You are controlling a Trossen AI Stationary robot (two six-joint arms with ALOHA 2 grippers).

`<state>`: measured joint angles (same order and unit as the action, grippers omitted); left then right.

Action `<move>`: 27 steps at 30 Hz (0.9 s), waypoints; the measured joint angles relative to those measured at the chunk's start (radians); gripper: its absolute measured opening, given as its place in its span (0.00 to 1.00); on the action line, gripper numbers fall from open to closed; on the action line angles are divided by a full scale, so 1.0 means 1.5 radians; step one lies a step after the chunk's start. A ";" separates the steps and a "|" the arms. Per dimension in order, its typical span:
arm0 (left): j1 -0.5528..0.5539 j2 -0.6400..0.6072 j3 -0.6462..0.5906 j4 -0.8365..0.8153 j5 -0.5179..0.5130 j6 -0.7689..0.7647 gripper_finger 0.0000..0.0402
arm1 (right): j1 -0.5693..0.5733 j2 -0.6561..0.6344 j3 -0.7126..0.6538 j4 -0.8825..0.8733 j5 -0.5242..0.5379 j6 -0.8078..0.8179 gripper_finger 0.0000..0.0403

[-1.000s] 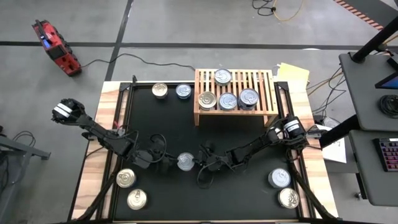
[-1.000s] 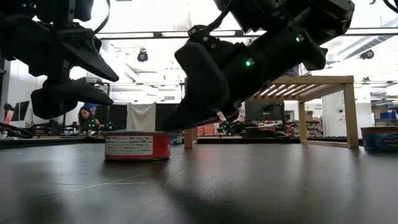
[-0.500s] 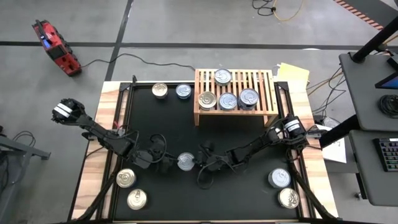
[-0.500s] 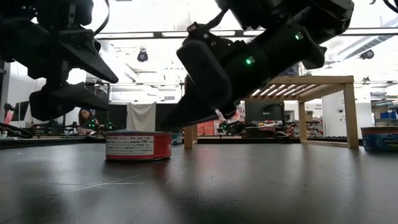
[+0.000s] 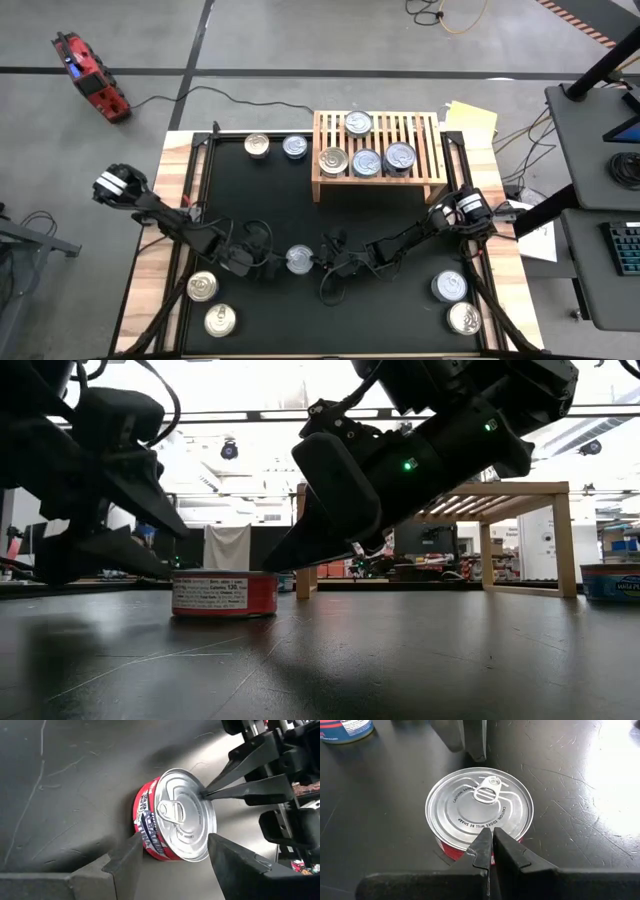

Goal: Stack canned seafood by type on shelf
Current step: Put the red tuna can on the shelf

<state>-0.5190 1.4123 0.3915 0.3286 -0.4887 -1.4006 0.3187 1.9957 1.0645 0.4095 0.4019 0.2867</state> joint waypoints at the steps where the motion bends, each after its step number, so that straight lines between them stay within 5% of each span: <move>1: 0.000 0.005 0.000 0.010 0.000 -0.001 0.52 | 0.001 0.000 -0.001 -0.001 0.000 -0.001 0.02; 19: 0.000 0.023 0.001 0.073 -0.002 0.022 0.54 | 0.020 0.005 -0.026 -0.016 0.024 -0.016 0.02; 27: 0.002 0.023 0.001 0.112 -0.074 0.175 0.55 | 0.020 0.005 -0.025 -0.009 0.027 -0.017 0.02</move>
<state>-0.5157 1.4461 0.3923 0.4967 -0.5997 -1.1383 0.3492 2.0029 1.0269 0.3964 0.4431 0.2615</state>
